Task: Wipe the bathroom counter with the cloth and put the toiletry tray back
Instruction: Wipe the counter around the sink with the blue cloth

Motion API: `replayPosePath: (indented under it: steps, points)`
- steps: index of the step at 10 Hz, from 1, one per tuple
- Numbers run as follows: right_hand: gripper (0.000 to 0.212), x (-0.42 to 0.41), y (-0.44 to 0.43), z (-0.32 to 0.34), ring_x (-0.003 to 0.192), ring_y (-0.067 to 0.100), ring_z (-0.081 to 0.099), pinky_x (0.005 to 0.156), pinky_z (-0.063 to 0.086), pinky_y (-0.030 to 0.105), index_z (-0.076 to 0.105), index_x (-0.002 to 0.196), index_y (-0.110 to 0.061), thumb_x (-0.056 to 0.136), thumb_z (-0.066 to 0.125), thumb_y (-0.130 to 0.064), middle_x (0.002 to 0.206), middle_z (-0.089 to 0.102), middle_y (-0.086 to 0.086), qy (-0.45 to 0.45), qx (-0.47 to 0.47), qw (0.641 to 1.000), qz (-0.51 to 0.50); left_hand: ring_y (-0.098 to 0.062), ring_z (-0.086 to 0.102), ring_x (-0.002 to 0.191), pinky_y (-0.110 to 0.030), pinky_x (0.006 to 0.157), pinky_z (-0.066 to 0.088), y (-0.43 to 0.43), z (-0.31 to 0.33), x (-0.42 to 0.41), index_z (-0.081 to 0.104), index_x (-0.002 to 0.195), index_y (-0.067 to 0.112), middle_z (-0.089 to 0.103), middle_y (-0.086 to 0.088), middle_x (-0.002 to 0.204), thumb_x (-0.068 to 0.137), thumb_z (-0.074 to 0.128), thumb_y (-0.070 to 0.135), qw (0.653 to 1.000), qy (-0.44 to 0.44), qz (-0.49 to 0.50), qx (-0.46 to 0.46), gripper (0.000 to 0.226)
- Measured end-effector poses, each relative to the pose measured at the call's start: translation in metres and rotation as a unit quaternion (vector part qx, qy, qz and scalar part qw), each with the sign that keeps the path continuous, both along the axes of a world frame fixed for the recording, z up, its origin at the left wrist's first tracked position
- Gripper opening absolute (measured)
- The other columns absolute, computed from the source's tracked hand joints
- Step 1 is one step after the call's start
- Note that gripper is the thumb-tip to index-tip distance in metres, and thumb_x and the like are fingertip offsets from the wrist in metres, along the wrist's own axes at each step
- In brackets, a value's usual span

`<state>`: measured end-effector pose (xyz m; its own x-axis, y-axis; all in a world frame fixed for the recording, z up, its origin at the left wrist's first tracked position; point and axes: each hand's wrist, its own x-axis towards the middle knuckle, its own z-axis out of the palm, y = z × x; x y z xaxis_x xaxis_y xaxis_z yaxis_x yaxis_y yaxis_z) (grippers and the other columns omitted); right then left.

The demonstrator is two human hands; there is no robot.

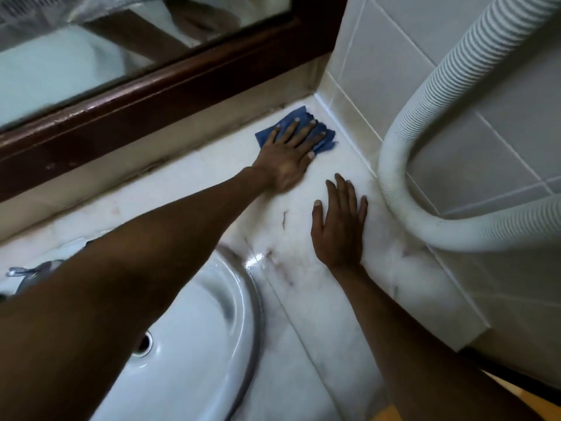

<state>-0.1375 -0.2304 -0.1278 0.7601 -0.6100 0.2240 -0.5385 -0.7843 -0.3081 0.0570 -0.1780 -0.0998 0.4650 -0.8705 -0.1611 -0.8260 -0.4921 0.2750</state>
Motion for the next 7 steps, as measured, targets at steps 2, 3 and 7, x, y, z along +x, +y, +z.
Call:
replayPosePath:
  steps: [2,3,7]
  points:
    - [0.047,0.001,0.001,0.001,0.148,0.021,0.030,0.120,0.020,0.050,0.045,0.144,-0.013,0.103,0.036,-0.033,0.158,0.036,0.004,-0.001,-0.002,1.000,0.000,-0.022,-0.002,0.155,-0.052,0.123,0.004,0.020,0.001,0.043,0.004,0.158,0.041,0.000,0.009,0.168,0.105,0.008,0.049,1.000,-0.016,0.000,0.011,0.054]
    - [0.047,0.002,0.001,0.000,0.148,0.021,0.029,0.120,0.020,0.050,0.046,0.144,-0.013,0.103,0.036,-0.033,0.158,0.036,0.005,-0.003,-0.002,1.000,-0.003,-0.026,-0.002,0.155,-0.052,0.122,-0.001,-0.021,0.002,0.029,0.004,0.159,0.035,-0.001,0.005,0.169,0.105,0.012,0.047,0.997,-0.017,0.076,0.011,0.056]
    - [0.038,0.003,-0.002,-0.002,0.144,0.021,0.035,0.121,0.020,0.048,0.053,0.135,-0.011,0.101,0.040,-0.023,0.152,0.044,0.006,-0.061,0.035,0.998,-0.002,-0.025,-0.001,0.156,-0.056,0.123,0.001,-0.025,-0.002,0.026,0.011,0.159,0.036,0.004,0.005,0.168,0.105,0.012,0.046,0.999,-0.026,0.016,-0.011,0.055]
